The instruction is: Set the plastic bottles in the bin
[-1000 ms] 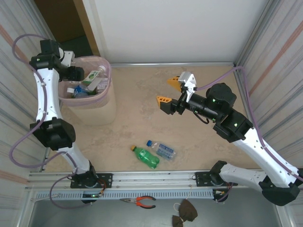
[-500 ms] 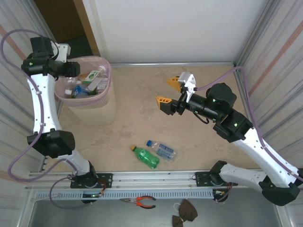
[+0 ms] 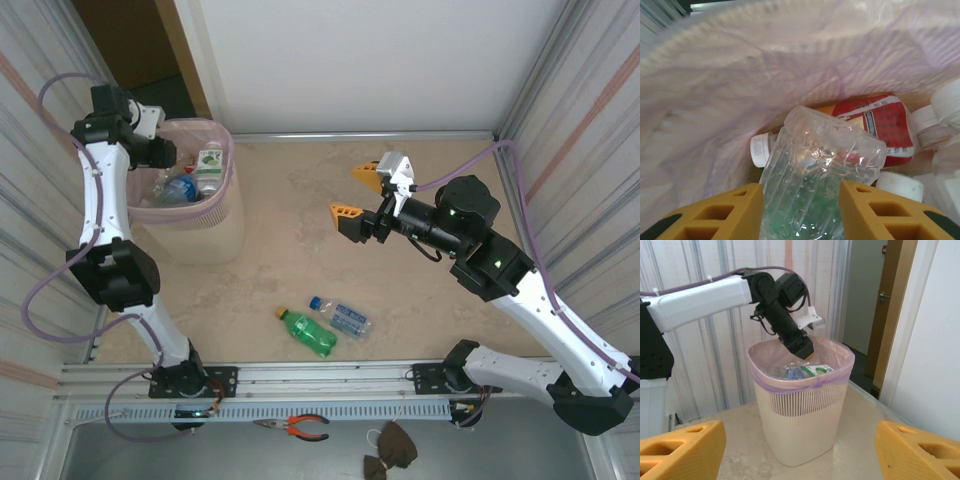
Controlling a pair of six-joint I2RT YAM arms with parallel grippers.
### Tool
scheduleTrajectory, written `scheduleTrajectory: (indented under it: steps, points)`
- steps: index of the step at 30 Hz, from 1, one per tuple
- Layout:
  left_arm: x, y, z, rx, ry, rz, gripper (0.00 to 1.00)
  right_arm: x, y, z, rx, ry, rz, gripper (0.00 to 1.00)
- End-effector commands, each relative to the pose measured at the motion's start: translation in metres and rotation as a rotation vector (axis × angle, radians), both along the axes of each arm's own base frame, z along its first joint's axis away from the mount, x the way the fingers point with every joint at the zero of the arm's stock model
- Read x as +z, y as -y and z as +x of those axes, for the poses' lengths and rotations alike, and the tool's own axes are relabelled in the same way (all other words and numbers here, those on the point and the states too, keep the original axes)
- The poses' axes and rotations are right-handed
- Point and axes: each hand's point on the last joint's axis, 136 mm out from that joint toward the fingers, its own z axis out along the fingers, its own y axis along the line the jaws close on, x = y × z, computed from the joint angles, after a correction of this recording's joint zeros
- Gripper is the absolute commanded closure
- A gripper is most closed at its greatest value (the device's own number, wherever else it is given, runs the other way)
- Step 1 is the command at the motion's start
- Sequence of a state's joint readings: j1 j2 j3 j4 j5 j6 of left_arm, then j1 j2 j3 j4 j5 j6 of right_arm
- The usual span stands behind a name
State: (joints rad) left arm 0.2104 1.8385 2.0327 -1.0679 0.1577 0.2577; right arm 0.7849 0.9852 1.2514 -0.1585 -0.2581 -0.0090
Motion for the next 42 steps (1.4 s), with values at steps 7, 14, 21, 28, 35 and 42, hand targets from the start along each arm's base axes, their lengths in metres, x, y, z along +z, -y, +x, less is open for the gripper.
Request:
scheduleTrajectory:
  steps: [7,14,21,28,35,42]
  points:
    - [0.022,0.004,-0.016,0.003,0.047,-0.024,0.55,0.02,0.006,-0.003,-0.01,0.03,0.04,0.23]
    - [0.062,0.025,-0.026,-0.039,0.15,-0.108,0.55,0.006,0.008,0.006,-0.054,-0.033,0.024,0.23]
    - [0.063,0.061,-0.048,-0.105,0.152,-0.194,0.58,-0.032,-0.003,0.018,-0.07,-0.199,-0.065,0.24]
    - [0.023,0.076,-0.056,-0.137,0.049,-0.199,0.65,-0.044,0.0,0.017,-0.114,-0.241,-0.082,0.26]
    - [0.045,0.074,-0.055,-0.126,0.119,-0.198,0.65,-0.07,0.009,0.032,-0.231,-0.385,-0.101,0.28]
    - [0.097,0.088,-0.071,-0.149,0.298,-0.263,0.62,-0.132,0.019,0.038,-0.344,-0.632,-0.226,0.27]
